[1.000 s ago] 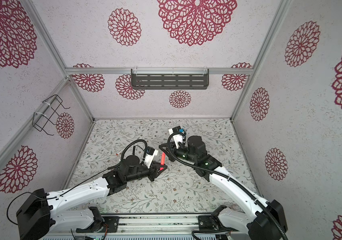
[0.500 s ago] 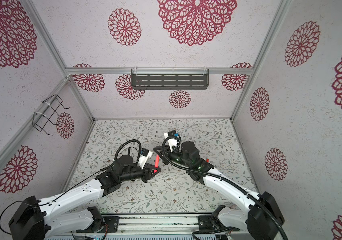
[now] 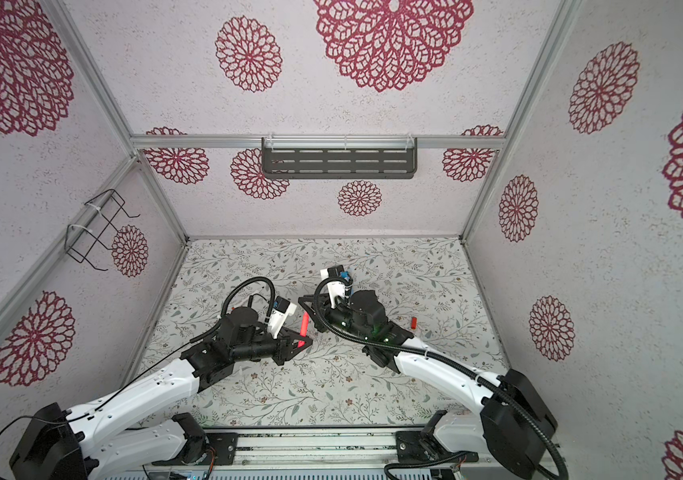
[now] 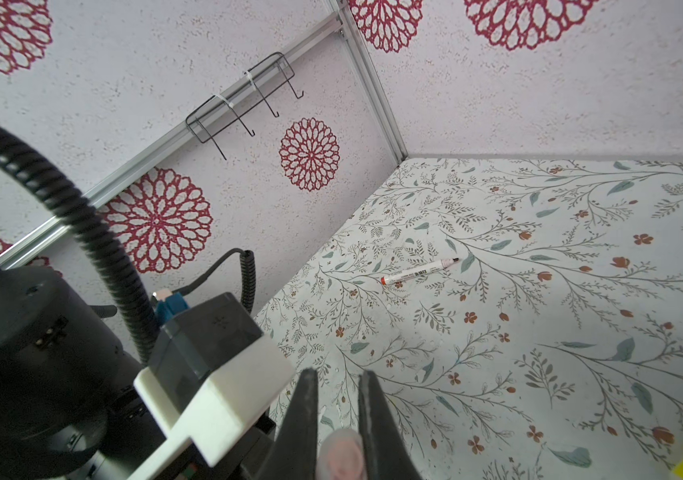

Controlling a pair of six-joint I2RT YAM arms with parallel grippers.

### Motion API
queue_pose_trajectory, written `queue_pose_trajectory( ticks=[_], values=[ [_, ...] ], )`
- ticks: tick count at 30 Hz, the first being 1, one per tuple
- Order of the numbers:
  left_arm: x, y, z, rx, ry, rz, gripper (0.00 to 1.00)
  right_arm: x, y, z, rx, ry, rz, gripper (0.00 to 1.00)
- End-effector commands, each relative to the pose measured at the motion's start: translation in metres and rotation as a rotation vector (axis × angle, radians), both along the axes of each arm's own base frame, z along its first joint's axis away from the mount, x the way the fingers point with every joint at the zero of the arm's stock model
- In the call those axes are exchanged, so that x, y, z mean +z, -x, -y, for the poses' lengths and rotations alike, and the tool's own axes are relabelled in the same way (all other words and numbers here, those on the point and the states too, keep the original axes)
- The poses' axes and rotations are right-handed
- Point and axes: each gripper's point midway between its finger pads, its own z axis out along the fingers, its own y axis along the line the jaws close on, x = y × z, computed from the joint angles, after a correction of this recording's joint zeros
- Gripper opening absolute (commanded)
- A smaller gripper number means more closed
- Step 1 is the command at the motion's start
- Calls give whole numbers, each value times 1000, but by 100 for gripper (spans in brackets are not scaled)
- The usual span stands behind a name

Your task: Insert the pens into the pen caps

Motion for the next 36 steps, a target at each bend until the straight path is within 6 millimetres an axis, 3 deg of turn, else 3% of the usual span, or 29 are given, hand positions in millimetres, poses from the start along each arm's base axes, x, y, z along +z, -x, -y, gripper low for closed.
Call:
queue_pose_trajectory(
  ticks=[1,12,21,26,33,36],
  values=[
    [138,-76,-48,368,293,362,0,-134,116,-7,385,333,-356,0],
    [154,-76,-69,404,312,403,0,-153,136,-11,431,369,-390,0],
    [166,-76,-84,410,329,429,0,-149,149,-6,462,360,-383,0],
    [174,-72,-82,356,362,434,0,-151,162,-2,529,380,-383,0],
    [172,-76,-84,363,357,426,0,-149,156,-1,503,413,-359,0],
    [164,-77,-83,361,341,406,0,-147,142,0,440,445,-328,0]
  ],
)
